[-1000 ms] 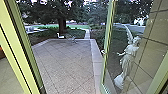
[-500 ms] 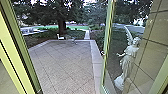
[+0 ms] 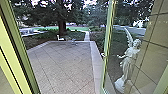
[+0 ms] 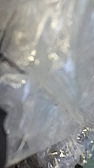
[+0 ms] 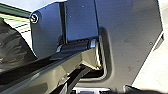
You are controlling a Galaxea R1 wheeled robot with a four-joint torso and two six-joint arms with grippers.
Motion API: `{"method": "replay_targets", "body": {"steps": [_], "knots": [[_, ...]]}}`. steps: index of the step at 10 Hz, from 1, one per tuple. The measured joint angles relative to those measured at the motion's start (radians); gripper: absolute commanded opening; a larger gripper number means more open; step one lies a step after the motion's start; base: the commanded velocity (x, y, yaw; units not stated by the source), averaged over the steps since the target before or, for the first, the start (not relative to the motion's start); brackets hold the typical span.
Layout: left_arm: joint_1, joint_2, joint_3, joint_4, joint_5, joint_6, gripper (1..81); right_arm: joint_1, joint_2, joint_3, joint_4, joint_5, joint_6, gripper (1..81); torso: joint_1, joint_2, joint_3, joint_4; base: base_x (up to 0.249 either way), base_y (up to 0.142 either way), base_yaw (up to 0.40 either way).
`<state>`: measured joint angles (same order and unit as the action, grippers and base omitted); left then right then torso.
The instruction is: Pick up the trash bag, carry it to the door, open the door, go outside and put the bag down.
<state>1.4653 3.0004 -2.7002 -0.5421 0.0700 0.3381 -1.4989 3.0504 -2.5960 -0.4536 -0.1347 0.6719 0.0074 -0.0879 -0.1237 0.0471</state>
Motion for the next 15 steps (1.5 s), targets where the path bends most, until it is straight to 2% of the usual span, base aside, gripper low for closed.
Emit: {"method": "replay_targets", "body": {"steps": [15], "knots": [[0.009,0.000,-0.003,0.000,0.001,0.000,1.0,-0.009,0.001,-0.005,0.000,-0.003,0.001,81.1,-0.004,-0.002,0.001,0.000,0.075,0.000,0.000]]}}
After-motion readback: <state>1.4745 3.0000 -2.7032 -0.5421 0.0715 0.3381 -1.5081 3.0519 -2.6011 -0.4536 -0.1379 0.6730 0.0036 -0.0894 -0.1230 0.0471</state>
